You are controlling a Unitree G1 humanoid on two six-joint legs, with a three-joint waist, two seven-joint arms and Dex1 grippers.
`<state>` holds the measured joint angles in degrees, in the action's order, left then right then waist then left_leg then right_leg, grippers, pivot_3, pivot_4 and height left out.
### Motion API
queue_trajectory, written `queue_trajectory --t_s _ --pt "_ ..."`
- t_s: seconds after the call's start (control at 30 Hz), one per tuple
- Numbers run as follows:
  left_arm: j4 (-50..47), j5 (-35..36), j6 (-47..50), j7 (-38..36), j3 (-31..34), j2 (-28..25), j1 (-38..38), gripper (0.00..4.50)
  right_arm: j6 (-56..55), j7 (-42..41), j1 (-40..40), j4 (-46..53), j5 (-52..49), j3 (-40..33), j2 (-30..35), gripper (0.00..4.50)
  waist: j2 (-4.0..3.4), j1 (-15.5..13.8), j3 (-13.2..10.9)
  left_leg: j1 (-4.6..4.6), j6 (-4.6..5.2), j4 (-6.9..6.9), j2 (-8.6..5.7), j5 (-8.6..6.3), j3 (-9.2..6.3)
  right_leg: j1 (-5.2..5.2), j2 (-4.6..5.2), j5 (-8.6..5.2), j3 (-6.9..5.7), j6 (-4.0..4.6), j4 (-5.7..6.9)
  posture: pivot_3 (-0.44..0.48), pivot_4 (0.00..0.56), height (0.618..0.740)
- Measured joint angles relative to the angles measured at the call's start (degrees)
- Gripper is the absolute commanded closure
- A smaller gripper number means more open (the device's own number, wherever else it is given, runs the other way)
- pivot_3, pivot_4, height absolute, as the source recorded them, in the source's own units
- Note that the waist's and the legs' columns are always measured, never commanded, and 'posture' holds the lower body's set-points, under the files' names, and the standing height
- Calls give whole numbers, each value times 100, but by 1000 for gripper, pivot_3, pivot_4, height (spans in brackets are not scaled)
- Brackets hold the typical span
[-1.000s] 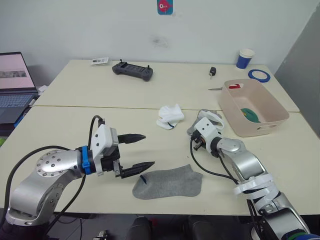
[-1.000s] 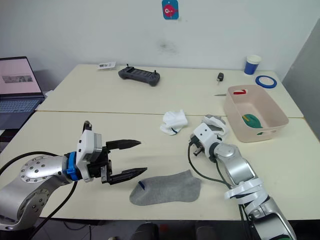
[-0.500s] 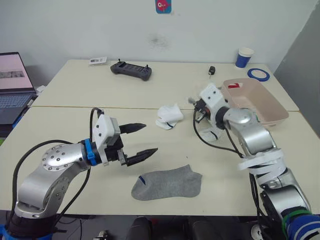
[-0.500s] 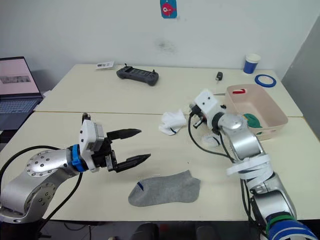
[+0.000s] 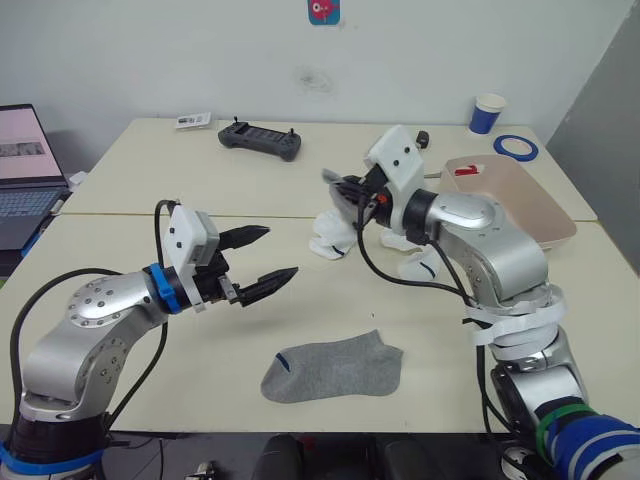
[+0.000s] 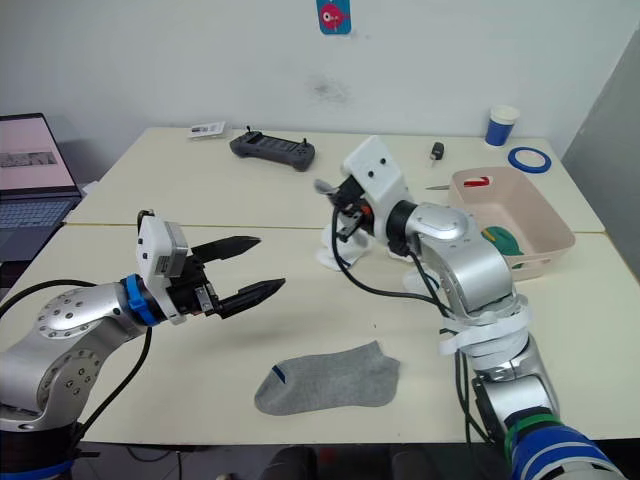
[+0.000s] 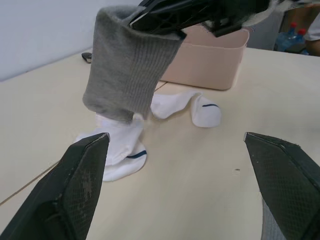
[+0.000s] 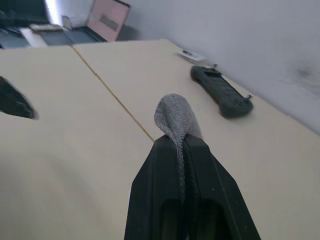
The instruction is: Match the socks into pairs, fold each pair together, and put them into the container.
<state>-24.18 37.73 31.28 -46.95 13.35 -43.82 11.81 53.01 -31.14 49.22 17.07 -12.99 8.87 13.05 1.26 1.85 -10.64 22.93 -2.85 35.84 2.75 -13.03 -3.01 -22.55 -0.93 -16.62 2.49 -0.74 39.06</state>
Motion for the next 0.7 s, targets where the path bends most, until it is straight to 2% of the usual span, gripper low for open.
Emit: queue_trajectory --t_s 0.17,0.33,0.43,0.6,0.7 --pt "93 21 83 -106 233 -188 -12 0 805 299 -178 761 -631 -359 -435 4469 -1 -15 0 1 0 0 -2 0 0 1 3 -1 -2 0 -1 0 150 740" --pt "113 100 217 -221 233 -217 -60 0 1315 492 -684 1183 -982 -512 -354 4469 -1 -10 -1 2 0 0 -3 0 6 -1 5 -1 2 0 -4 0 150 740" --pt "52 169 307 -275 212 -219 -115 0 1605 461 -834 1396 -1233 -831 31 4469 -1 -13 -1 2 0 0 -3 0 6 -1 4 -1 1 0 -3 0 150 740" --pt "-110 236 354 -480 125 -262 -182 0 2210 4 -1005 1650 -1866 -1684 1324 4469 -2 -6 -1 2 0 -2 -4 0 9 -1 3 -2 4 0 -6 0 150 740" --pt "-219 236 354 -564 -39 -281 -163 0 2591 -138 -961 1757 -2278 -2090 1673 4469 -2 17 -1 0 1 -5 0 0 9 -4 -2 -2 6 1 -5 0 150 740"
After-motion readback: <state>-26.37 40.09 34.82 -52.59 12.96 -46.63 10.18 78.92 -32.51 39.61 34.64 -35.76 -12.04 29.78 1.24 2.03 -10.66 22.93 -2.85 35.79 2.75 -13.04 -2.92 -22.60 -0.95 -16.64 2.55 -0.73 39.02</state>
